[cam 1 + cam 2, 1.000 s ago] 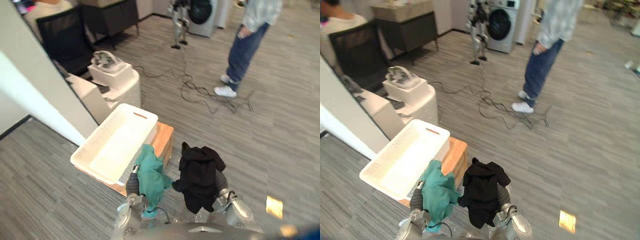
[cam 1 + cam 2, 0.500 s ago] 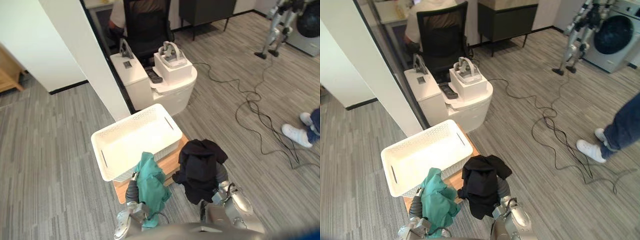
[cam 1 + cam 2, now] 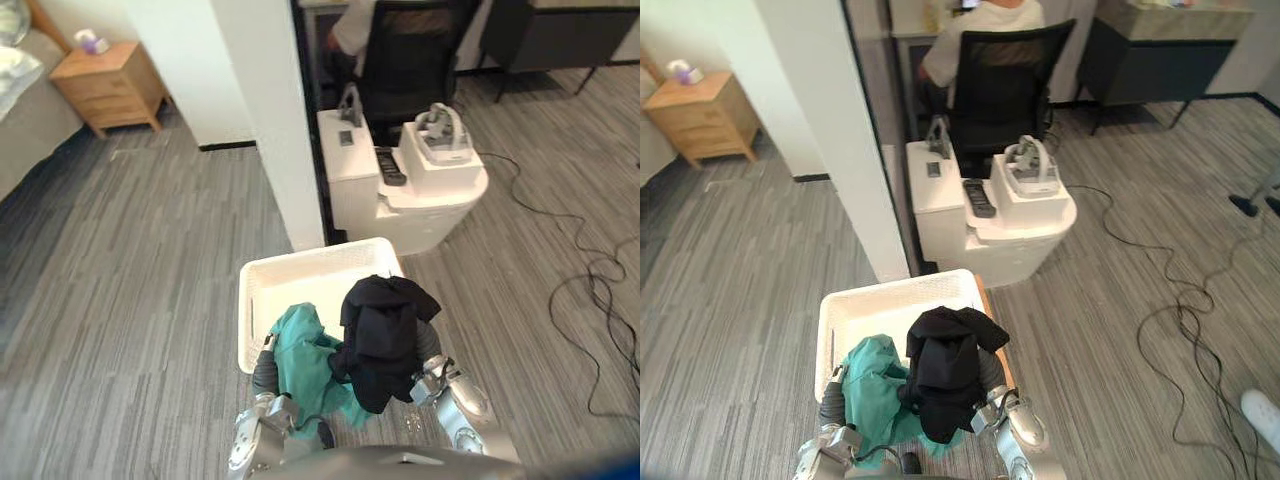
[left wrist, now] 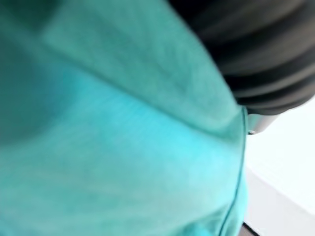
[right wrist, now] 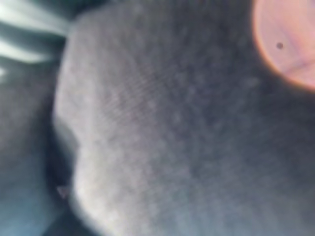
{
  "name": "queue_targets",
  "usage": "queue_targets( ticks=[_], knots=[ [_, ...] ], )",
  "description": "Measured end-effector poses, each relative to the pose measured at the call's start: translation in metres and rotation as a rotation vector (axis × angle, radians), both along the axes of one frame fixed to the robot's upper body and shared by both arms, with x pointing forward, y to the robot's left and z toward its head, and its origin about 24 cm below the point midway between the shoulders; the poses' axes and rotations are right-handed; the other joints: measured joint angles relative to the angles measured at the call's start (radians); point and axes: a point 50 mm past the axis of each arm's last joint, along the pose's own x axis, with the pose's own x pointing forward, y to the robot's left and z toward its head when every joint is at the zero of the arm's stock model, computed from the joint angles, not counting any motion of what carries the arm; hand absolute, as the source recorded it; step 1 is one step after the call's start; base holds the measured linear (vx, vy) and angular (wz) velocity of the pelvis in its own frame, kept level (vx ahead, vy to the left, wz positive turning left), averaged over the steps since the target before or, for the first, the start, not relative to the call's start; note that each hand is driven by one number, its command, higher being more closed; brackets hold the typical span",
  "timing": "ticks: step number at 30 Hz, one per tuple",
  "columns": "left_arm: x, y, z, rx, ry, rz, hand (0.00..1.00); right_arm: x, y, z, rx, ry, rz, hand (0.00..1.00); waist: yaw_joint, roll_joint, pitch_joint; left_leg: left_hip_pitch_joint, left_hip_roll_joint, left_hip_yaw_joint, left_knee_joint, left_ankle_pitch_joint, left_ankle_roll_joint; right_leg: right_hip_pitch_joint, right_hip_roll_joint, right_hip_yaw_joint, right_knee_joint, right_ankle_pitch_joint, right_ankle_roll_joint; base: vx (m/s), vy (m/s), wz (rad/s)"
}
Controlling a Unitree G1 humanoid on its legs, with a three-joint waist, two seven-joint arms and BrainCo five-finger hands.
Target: Tidy the bed and pick cloth on bed and put in laundry
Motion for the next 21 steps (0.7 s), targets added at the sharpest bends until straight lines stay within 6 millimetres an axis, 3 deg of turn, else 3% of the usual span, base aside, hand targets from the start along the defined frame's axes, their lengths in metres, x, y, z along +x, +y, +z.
queue_targets(
  ticks=[4, 6, 7, 8, 9, 10, 11, 12, 13, 14, 15, 16, 21],
  knots=[
    [0.005, 0.002, 0.001, 0.006, -0.002, -0.033, 1.0, 0.007, -0.009, 0.021, -0.043, -0.108, -0.067, 1.0, -0.001, -0.021, -0.007, 0.001, 0.0, -0.039, -0.014, 0.004, -0.006, -0.04, -0.018, -0.009, 0.118, 0.001, 0.002, 0.11, -0.036, 0.32],
    [0.007, 0.004, 0.001, 0.038, 0.0, -0.068, 1.0, 0.013, -0.02, 0.04, -0.081, -0.206, -0.122, 1.0, -0.004, -0.037, 0.015, 0.042, -0.013, -0.053, -0.016, 0.004, -0.006, -0.145, -0.077, 0.017, 0.417, 0.043, 0.004, 0.07, 0.008, 0.39],
    [0.008, 0.005, 0.001, 0.047, 0.002, -0.081, 1.0, 0.015, -0.023, 0.047, -0.09, -0.238, -0.136, 1.0, -0.013, -0.04, 0.023, 0.059, -0.01, -0.075, -0.015, 0.004, -0.006, -0.184, -0.085, 0.048, 0.512, 0.096, -0.023, 0.06, -0.022, 0.66],
    [0.01, 0.005, 0.001, 0.055, 0.0, -0.092, 1.0, 0.016, -0.025, 0.055, -0.096, -0.277, -0.149, 1.0, -0.04, -0.038, 0.03, 0.067, -0.002, -0.11, -0.013, 0.004, -0.006, -0.221, -0.069, 0.096, 0.568, 0.021, -0.03, 0.05, -0.062, 0.83],
    [0.014, 0.01, 0.002, 0.069, -0.007, -0.088, 1.0, 0.018, -0.028, 0.068, -0.106, -0.34, -0.153, 1.0, -0.05, -0.049, 0.029, 0.068, 0.007, -0.138, -0.013, 0.003, -0.006, -0.251, -0.043, 0.149, 0.556, -0.058, -0.024, 0.04, -0.091, 0.73],
    [0.016, 0.011, 0.002, 0.073, -0.01, -0.089, 1.0, 0.019, -0.03, 0.077, -0.108, -0.386, -0.152, 1.0, -0.046, -0.052, 0.032, 0.065, 0.011, -0.147, -0.012, 0.002, -0.009, -0.259, -0.028, 0.167, 0.505, -0.082, -0.024, 0.01, -0.088, 0.5],
    [0.022, 0.01, 0.004, 0.075, -0.025, -0.097, 1.0, 0.023, -0.03, 0.093, -0.112, -0.457, -0.141, 1.0, -0.048, -0.057, 0.033, 0.051, 0.013, -0.153, -0.004, -0.002, -0.015, -0.256, -0.01, 0.185, 0.397, -0.078, -0.028, -0.03, -0.115, 0.41],
    [0.024, 0.01, 0.004, 0.076, -0.031, -0.1, 1.0, 0.025, -0.031, 0.106, -0.111, -0.521, -0.13, 1.0, -0.05, -0.072, 0.037, 0.041, 0.0, -0.164, 0.008, -0.014, -0.035, -0.229, -0.006, 0.194, 0.28, -0.025, -0.022, -0.07, -0.132, 0.5],
    [0.025, 0.007, 0.001, 0.068, -0.015, -0.099, 1.0, 0.029, -0.034, 0.118, -0.132, -0.586, -0.1, 1.0, -0.049, -0.068, 0.038, 0.037, 0.004, -0.177, 0.009, -0.02, -0.051, -0.15, 0.003, 0.191, 0.161, -0.05, 0.007, -0.08, -0.118, 0.36],
    [0.025, 0.007, 0.001, 0.066, -0.017, -0.099, 1.0, 0.03, -0.034, 0.12, -0.136, -0.595, -0.094, 1.0, -0.048, -0.065, 0.036, 0.036, 0.008, -0.174, 0.008, -0.021, -0.051, -0.139, 0.005, 0.188, 0.135, -0.052, 0.01, -0.1, -0.113, -0.02],
    [0.024, 0.006, 0.0, 0.059, -0.016, -0.097, 1.0, 0.033, -0.033, 0.126, -0.15, -0.627, -0.061, 1.0, -0.028, -0.06, 0.034, 0.033, 0.008, -0.161, 0.004, -0.02, -0.06, -0.1, 0.01, 0.179, 0.039, -0.067, 0.025, -0.13, -0.137, -0.27],
    [0.02, 0.004, -0.005, 0.046, 0.006, -0.093, 1.0, 0.04, -0.031, 0.132, -0.169, -0.647, -0.014, 1.0, -0.016, -0.038, 0.032, 0.033, 0.012, -0.154, -0.019, -0.011, -0.065, -0.073, 0.025, 0.165, -0.044, -0.055, 0.021, -0.11, -0.13, -0.21],
    [0.015, 0.007, -0.008, 0.044, 0.015, -0.083, 1.0, 0.059, -0.017, 0.148, -0.191, -0.664, 0.074, 1.0, -0.015, -0.019, 0.004, 0.033, 0.027, -0.171, -0.103, 0.059, -0.08, -0.059, 0.052, 0.133, -0.131, 0.0, 0.014, 0.0, -0.052, 0.11]
  ],
)
